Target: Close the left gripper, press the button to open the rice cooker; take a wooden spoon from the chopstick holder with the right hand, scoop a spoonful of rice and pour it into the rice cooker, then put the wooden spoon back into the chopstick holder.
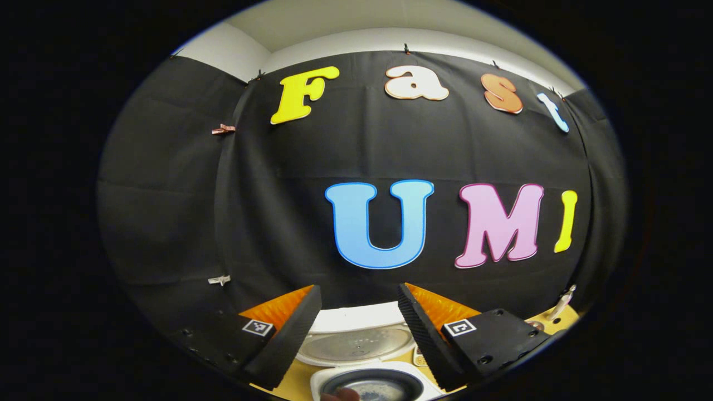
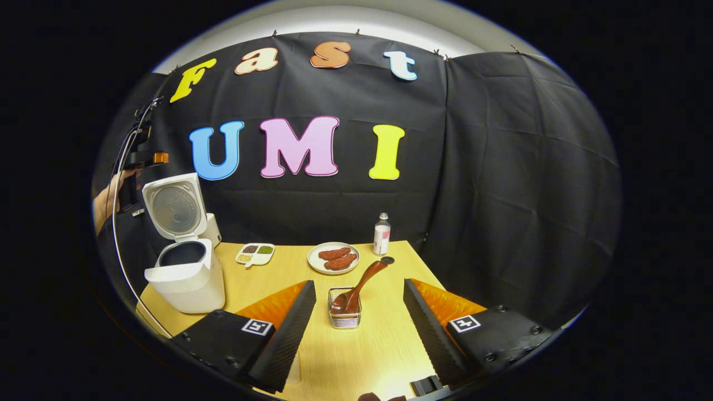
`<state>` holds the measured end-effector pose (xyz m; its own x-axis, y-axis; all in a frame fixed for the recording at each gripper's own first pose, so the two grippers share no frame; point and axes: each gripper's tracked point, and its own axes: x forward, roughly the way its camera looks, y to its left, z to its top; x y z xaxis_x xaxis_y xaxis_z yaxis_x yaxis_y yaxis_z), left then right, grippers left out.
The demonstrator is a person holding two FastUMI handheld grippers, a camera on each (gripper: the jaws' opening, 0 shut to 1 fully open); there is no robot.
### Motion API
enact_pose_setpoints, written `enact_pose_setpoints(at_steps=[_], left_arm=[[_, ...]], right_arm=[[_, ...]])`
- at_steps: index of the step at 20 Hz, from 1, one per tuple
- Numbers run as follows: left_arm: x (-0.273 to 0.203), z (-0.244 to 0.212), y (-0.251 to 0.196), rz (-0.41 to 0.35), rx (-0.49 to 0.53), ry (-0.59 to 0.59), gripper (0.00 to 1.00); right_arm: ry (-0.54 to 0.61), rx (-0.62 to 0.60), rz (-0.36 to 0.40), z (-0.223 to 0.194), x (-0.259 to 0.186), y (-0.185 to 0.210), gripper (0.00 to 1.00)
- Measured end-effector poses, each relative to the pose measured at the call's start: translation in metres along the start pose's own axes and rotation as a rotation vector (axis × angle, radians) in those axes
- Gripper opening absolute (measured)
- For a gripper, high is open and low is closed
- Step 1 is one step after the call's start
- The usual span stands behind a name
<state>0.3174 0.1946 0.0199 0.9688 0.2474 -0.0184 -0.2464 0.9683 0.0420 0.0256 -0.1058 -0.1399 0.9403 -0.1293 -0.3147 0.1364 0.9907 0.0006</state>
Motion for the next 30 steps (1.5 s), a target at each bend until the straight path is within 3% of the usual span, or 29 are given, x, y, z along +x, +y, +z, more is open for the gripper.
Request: enact_pose_setpoints(at_steps=[6, 11, 13, 23, 30], left_arm=[[0.047, -0.031, -0.009, -0.03, -0.02, 0.079, 0.95], [0.067, -0.056, -0.009, -0.012, 0.004, 0.156, 0.95], [0.065, -0.059, -0.006, -0.006, -0.026, 0.163, 1.0], [-0.004, -0.077, -0.029, -0.001, -0.061, 0.2, 1.0], [-0.06, -0.112, -0.045, 0.008, -0.098, 0.27, 1.0]], right_arm=[[0.037, -0.023, -0.043, -0.022, -0.014, -0.001, 0.99], [0.042, -0.046, -0.045, -0.026, -0.02, 0.003, 1.0], [0.047, -0.049, -0.038, -0.028, -0.022, 0.004, 1.0], [0.015, -0.053, 0.045, -0.019, -0.021, 0.01, 0.98], [-0.007, -0.05, 0.13, -0.004, -0.015, 0.017, 0.98]])
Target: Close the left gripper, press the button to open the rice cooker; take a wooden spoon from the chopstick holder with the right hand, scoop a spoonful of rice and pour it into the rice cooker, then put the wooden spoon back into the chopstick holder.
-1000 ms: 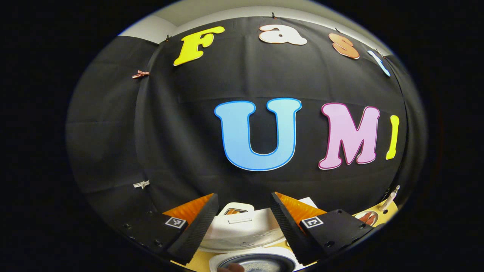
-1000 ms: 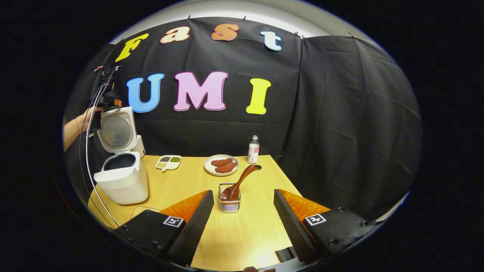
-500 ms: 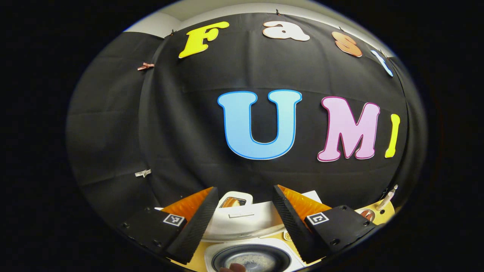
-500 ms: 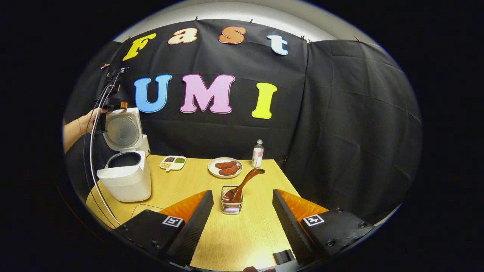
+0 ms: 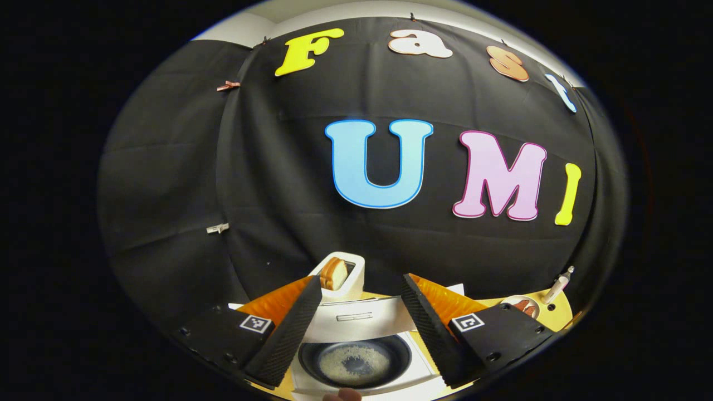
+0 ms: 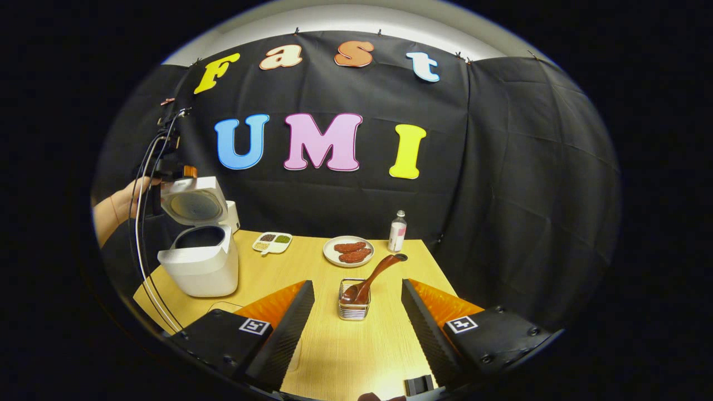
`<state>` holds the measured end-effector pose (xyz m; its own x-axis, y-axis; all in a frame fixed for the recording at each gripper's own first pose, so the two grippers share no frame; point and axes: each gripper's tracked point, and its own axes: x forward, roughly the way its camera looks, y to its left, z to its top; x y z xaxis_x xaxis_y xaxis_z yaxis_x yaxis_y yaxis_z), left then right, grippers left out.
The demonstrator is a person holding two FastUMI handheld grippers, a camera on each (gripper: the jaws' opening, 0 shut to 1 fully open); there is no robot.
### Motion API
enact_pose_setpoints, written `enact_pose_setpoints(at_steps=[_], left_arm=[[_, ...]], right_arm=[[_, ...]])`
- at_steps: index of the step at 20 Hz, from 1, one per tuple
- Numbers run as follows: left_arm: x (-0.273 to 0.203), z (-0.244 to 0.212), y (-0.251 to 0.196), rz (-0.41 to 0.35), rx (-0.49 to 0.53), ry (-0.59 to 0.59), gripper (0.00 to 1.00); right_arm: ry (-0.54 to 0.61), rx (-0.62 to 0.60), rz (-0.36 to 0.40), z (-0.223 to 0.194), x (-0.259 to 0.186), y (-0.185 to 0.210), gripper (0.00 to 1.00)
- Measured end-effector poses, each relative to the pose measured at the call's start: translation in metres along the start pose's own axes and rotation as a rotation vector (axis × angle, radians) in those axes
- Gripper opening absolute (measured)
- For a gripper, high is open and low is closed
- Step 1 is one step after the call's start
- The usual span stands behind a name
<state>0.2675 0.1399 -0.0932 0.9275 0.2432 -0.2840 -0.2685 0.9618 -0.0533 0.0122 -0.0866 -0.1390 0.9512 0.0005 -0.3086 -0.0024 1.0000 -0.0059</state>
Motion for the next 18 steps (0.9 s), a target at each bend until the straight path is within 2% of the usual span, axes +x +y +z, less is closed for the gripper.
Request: enact_pose_setpoints(at_steps=[6, 18], left_arm=[[-0.027, -0.052, -0.011, 0.002, -0.015, 0.076, 1.0], [-0.039, -0.125, -0.018, 0.045, 0.002, 0.214, 1.0]], right_arm=[[-0.015, -0.007, 0.053, 0.001, -0.006, 0.008, 0.98], [0.021, -0.021, 0.07, -0.018, -0.02, -0.006, 0.98]])
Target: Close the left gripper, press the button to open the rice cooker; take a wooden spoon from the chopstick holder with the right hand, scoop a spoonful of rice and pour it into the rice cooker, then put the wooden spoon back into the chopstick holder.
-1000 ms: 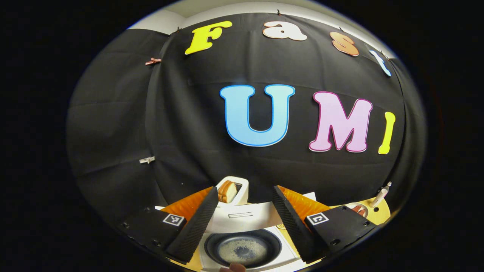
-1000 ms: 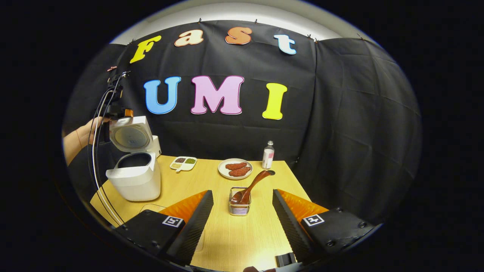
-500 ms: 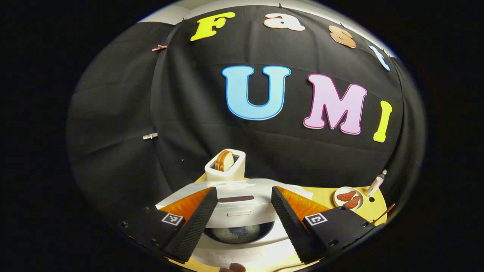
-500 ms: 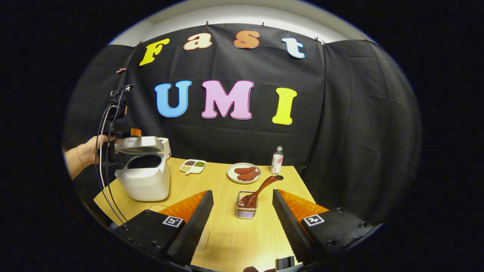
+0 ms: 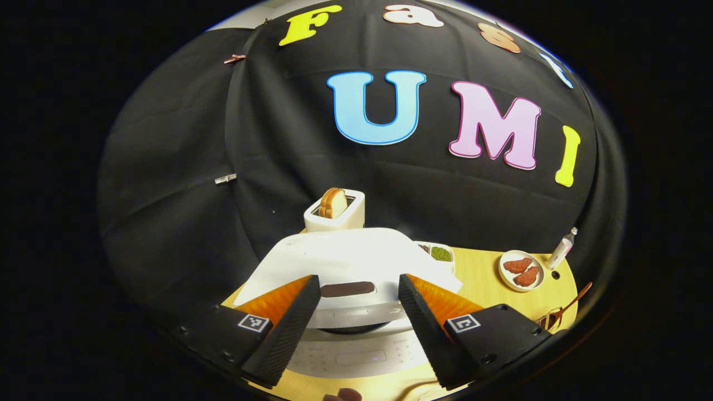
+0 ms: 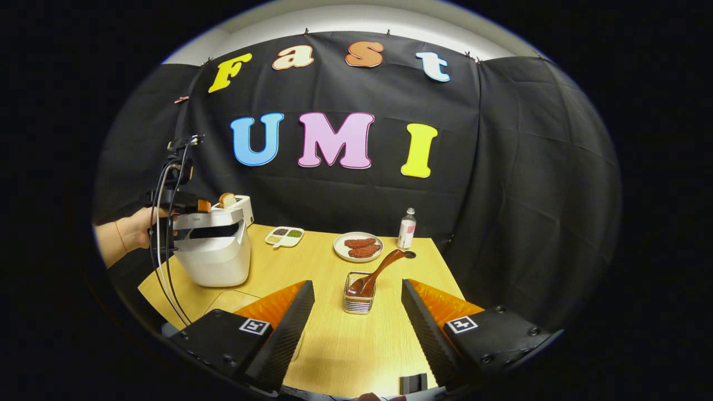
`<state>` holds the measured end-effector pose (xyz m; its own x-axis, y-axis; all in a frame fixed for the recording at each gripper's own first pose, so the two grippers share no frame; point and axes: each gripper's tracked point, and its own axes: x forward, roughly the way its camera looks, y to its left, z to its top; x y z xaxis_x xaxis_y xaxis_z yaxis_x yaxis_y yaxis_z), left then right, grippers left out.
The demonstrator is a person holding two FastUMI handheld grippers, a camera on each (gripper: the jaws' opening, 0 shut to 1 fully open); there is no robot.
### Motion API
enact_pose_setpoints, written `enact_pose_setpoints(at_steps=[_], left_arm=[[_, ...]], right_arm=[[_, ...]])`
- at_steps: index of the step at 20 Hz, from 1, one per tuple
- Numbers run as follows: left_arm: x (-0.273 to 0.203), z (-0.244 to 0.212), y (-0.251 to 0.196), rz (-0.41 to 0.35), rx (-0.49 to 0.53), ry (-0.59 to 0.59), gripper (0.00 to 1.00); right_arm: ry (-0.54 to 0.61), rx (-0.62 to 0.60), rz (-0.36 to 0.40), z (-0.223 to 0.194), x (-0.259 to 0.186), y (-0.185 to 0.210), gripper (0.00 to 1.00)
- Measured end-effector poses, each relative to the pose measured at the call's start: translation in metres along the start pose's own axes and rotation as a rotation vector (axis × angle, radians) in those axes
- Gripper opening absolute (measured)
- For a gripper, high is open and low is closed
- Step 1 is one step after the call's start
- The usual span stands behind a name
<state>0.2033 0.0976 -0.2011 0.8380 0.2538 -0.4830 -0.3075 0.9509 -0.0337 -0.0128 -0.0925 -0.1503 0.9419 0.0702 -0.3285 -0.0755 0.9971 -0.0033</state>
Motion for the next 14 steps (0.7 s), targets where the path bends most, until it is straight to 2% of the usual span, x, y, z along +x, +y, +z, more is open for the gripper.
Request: enact_pose_setpoints(at_steps=[5, 14], left_arm=[[0.006, -0.027, -0.007, 0.015, -0.038, 0.087, 1.0], [0.015, -0.061, -0.008, 0.027, 0.014, 0.154, 1.0]], right_arm=[[0.009, -0.015, 0.003, -0.005, 0.0, -0.005, 0.99], [0.027, -0.001, 0.009, -0.011, 0.009, -0.004, 0.99]])
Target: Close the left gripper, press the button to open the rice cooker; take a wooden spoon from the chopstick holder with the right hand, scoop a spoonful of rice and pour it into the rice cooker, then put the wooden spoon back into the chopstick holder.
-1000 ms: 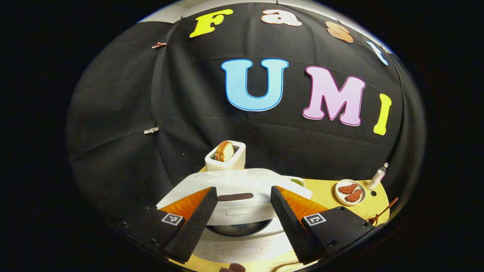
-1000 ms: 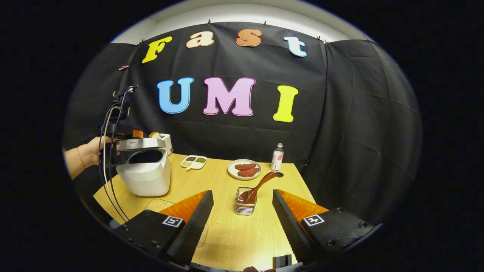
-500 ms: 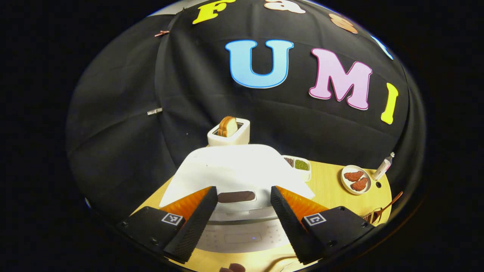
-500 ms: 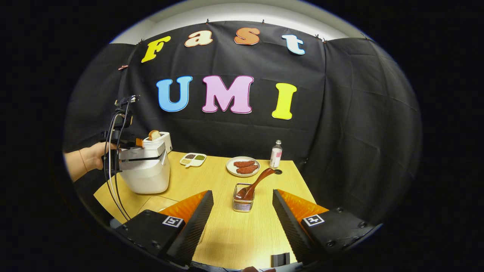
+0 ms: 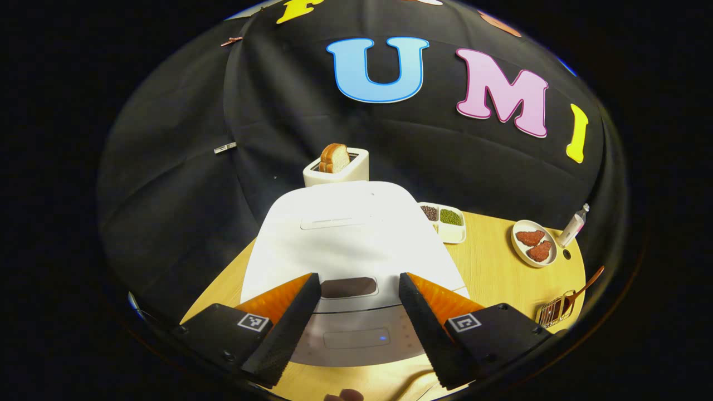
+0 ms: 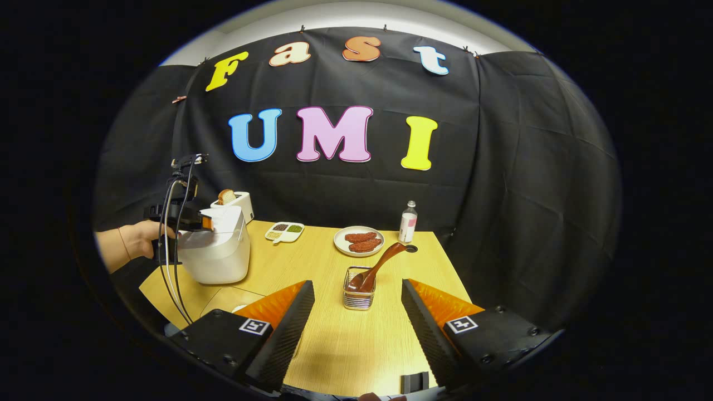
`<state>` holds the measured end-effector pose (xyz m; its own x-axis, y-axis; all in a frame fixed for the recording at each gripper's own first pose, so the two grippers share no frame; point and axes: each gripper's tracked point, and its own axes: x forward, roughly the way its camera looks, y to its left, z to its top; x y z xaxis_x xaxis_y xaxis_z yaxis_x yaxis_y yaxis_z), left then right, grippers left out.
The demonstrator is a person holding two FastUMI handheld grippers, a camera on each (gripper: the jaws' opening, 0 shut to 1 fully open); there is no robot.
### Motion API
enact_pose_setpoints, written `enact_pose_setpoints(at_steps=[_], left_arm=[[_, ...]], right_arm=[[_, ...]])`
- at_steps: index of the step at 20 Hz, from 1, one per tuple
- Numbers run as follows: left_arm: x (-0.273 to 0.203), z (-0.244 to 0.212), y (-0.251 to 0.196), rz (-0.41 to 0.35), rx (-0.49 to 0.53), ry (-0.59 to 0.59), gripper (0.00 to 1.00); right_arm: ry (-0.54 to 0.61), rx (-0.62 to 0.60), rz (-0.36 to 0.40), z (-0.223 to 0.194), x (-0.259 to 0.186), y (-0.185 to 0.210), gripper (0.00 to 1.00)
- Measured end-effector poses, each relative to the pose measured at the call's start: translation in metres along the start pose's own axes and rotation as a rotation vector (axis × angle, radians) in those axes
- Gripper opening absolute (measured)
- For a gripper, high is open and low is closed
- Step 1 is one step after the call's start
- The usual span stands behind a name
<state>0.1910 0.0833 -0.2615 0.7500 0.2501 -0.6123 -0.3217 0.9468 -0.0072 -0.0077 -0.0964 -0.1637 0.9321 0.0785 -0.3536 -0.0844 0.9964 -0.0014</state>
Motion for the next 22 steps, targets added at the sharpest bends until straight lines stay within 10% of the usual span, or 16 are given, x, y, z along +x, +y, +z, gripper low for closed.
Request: enact_pose_setpoints(at_steps=[10, 22], left_arm=[[-0.002, 0.005, -0.001, -0.008, 0.043, -0.012, 1.0], [-0.12, 0.084, -0.029, -0.138, 0.055, -0.379, 0.95]], right_arm=[[-0.011, 0.018, 0.021, 0.006, 0.011, 0.011, 0.98], [-0.084, 0.05, 0.028, 0.043, 0.004, 0.009, 0.98]])
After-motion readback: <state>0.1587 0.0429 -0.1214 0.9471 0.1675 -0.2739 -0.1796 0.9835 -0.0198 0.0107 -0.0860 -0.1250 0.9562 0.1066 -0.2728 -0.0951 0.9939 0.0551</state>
